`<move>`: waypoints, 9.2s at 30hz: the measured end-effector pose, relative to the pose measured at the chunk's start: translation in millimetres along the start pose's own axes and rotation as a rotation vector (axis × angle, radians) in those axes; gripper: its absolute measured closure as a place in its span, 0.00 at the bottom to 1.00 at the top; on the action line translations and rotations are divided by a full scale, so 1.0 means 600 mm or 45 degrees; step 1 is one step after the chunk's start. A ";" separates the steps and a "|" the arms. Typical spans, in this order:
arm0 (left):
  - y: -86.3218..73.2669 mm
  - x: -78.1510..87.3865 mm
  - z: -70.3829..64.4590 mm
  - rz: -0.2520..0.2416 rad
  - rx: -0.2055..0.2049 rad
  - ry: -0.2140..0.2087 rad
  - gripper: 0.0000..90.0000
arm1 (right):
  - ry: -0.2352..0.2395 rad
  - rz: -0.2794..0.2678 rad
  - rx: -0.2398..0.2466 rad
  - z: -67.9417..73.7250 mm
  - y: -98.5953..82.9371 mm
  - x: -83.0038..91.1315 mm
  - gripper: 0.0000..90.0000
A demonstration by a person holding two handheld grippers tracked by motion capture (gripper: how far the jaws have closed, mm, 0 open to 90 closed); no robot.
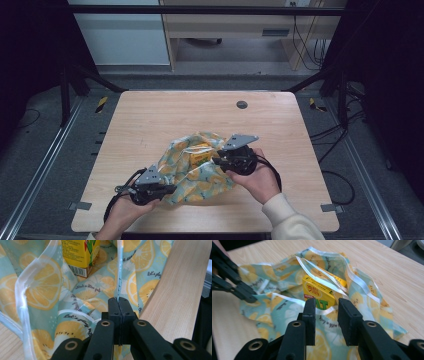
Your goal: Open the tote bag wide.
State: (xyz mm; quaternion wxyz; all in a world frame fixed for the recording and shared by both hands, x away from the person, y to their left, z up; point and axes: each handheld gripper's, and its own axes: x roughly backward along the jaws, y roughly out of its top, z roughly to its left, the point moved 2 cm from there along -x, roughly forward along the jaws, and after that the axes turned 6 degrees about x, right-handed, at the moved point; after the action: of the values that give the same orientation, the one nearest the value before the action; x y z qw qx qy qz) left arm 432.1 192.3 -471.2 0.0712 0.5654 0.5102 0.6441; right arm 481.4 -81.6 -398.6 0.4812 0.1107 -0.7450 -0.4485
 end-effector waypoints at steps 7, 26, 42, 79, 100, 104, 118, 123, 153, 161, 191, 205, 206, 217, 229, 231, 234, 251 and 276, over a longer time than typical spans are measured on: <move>-0.001 0.000 0.001 -0.002 0.004 -0.008 1.00 | -0.023 0.054 0.046 -0.019 0.004 -0.032 0.64; -0.002 0.001 0.003 -0.008 0.005 -0.001 1.00 | -0.022 0.152 0.039 -0.040 -0.012 -0.052 1.00; -0.017 -0.005 0.017 0.038 0.026 0.048 0.99 | 0.145 0.166 0.030 0.021 -0.075 -0.026 1.00; 0.058 0.038 0.037 -0.133 -0.091 0.172 0.33 | -0.034 0.118 -0.056 -0.039 -0.050 -0.007 0.46; 0.017 -0.030 0.043 -0.004 -0.025 0.101 0.81 | -0.069 0.140 -0.154 -0.064 -0.061 -0.052 0.98; 0.018 -0.028 0.044 0.000 -0.004 0.097 0.94 | -0.090 0.130 -0.189 -0.082 -0.060 -0.056 0.99; -0.004 -0.050 0.039 0.153 0.010 0.107 1.00 | -0.167 0.272 -0.303 -0.151 -0.104 -0.114 0.98; 0.005 -0.034 0.031 0.078 -0.029 0.185 0.83 | -0.172 0.198 -0.296 -0.153 -0.091 -0.096 0.70; 0.110 -0.046 0.158 0.029 0.046 0.345 0.48 | -0.024 0.024 -0.072 0.005 -0.062 -0.008 0.41; 0.108 -0.059 0.154 0.056 0.021 0.326 0.95 | 0.032 0.114 -0.072 0.002 -0.084 -0.021 0.87; 0.069 -0.077 0.172 0.106 0.040 0.439 0.99 | 0.085 0.249 -0.136 -0.008 -0.172 -0.034 1.00; 0.061 -0.084 0.174 0.121 0.034 0.460 1.00 | 0.094 0.274 -0.150 -0.005 -0.183 -0.034 1.00; 0.061 -0.084 0.174 0.125 0.030 0.466 1.00 | 0.096 0.273 -0.156 -0.004 -0.183 -0.034 1.00; 0.058 -0.088 0.174 0.152 0.014 0.485 1.00 | 0.113 0.291 -0.143 -0.002 -0.187 -0.032 1.00; 0.056 -0.091 0.176 0.173 0.025 0.482 1.00 | 0.126 0.304 -0.146 -0.002 -0.191 -0.030 1.00; 0.056 -0.090 0.177 0.171 0.037 0.473 0.99 | 0.131 0.315 -0.149 -0.002 -0.192 -0.029 1.00; 0.055 -0.089 0.176 0.175 0.037 0.468 0.99 | 0.134 0.312 -0.148 -0.002 -0.189 -0.026 1.00; 0.052 -0.084 0.182 0.159 0.051 0.476 0.99 | 0.111 0.343 -0.103 -0.005 -0.184 -0.019 1.00; 0.076 -0.040 0.175 -0.044 0.084 0.462 0.58 | 0.055 0.187 -0.085 -0.007 -0.154 -0.012 0.56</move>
State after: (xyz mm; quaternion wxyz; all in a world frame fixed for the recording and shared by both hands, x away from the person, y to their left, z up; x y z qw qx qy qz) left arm 546.9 215.5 -470.3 -0.0296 0.4331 0.5453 0.7171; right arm 464.2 -132.7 -474.0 0.5321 0.0493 -0.7251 -0.4343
